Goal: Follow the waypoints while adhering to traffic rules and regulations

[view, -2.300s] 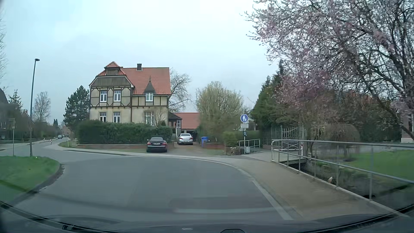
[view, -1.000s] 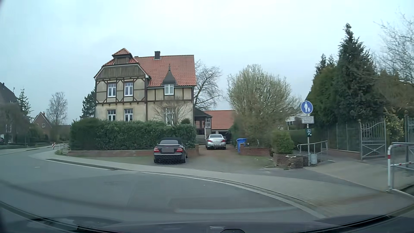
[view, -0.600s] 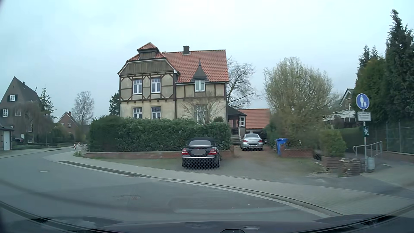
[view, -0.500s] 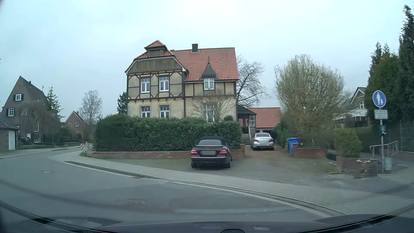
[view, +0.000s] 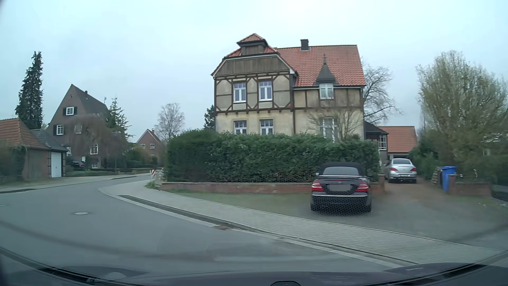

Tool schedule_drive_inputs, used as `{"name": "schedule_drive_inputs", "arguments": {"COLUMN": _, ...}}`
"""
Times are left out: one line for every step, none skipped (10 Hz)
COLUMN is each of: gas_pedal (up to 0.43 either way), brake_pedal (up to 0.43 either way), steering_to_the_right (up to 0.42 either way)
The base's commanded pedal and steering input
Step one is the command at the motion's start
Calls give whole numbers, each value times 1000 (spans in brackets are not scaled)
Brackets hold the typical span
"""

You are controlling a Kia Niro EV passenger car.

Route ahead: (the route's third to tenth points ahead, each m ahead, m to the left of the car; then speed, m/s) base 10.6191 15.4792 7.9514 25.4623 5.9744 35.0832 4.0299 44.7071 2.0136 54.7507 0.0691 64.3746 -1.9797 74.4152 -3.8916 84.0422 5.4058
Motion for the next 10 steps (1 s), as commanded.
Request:
{"name": "schedule_drive_inputs", "arguments": {"gas_pedal": 110, "brake_pedal": 0, "steering_to_the_right": -362}}
{"name": "schedule_drive_inputs", "arguments": {"gas_pedal": 110, "brake_pedal": 0, "steering_to_the_right": -375}}
{"name": "schedule_drive_inputs", "arguments": {"gas_pedal": 110, "brake_pedal": 0, "steering_to_the_right": -387}}
{"name": "schedule_drive_inputs", "arguments": {"gas_pedal": 110, "brake_pedal": 0, "steering_to_the_right": -404}}
{"name": "schedule_drive_inputs", "arguments": {"gas_pedal": 110, "brake_pedal": 0, "steering_to_the_right": -416}}
{"name": "schedule_drive_inputs", "arguments": {"gas_pedal": 110, "brake_pedal": 0, "steering_to_the_right": -428}}
{"name": "schedule_drive_inputs", "arguments": {"gas_pedal": 110, "brake_pedal": 0, "steering_to_the_right": -440}}
{"name": "schedule_drive_inputs", "arguments": {"gas_pedal": 110, "brake_pedal": 0, "steering_to_the_right": -450}}
{"name": "schedule_drive_inputs", "arguments": {"gas_pedal": 110, "brake_pedal": 0, "steering_to_the_right": -452}}
{"name": "schedule_drive_inputs", "arguments": {"gas_pedal": 110, "brake_pedal": 0, "steering_to_the_right": -452}}
